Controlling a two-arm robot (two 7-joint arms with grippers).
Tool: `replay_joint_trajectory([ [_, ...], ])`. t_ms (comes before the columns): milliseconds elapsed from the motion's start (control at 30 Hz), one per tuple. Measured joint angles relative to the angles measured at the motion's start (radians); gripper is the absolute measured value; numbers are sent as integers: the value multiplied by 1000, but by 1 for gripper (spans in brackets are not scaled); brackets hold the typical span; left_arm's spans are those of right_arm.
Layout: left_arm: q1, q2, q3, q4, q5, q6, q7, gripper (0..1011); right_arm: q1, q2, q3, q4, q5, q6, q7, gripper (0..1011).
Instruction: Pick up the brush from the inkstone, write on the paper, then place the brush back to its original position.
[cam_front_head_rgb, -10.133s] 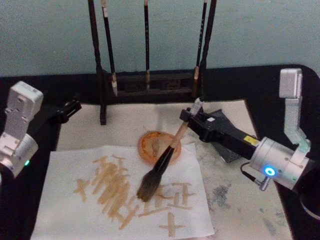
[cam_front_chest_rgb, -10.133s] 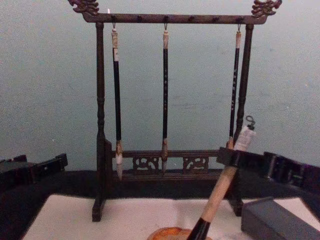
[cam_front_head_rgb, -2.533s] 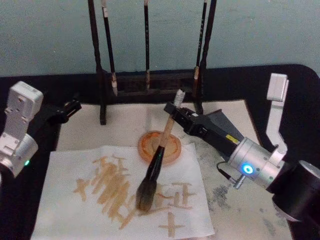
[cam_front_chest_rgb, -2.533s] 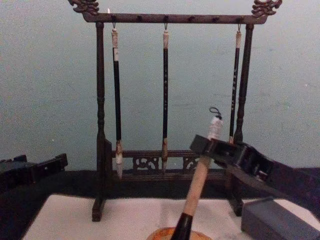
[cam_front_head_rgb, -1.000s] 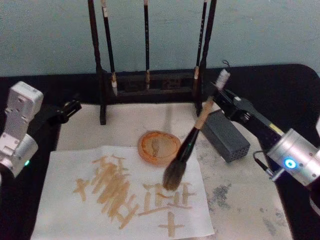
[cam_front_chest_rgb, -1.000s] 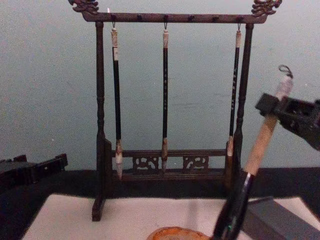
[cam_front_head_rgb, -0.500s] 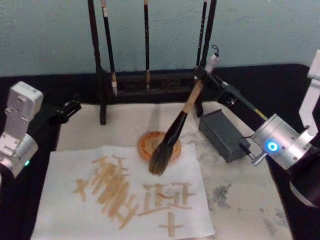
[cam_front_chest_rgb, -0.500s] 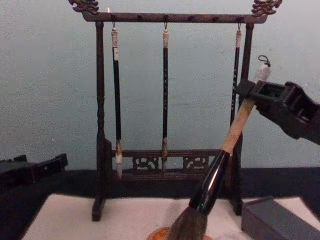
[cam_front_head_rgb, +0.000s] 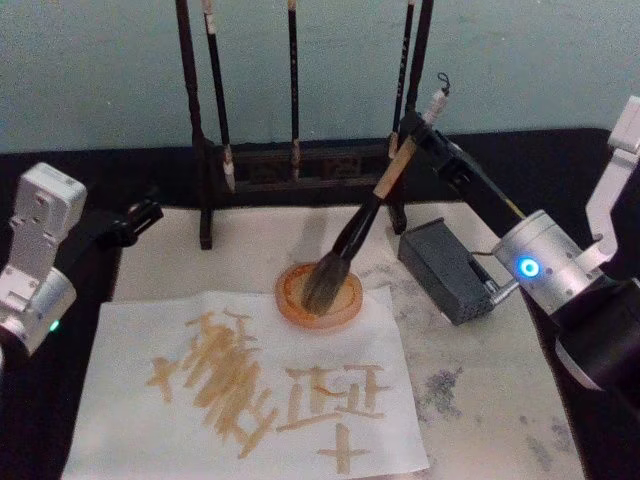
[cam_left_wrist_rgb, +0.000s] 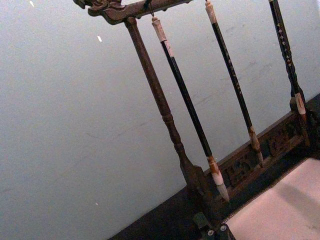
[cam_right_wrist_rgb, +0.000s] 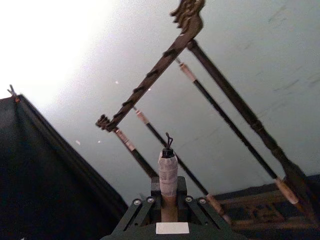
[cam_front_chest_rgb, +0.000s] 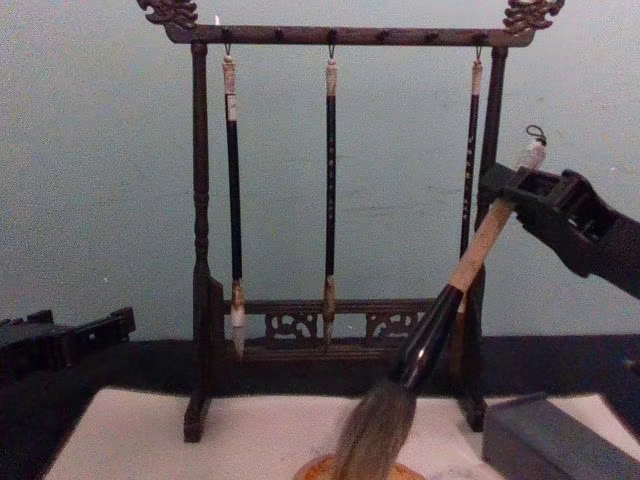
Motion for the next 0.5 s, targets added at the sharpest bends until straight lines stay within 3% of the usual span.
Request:
replay_joint_trajectory([
  [500,0,0,0,0,0,0,0,1002,44,-96,40,153,15,-48,7,180],
])
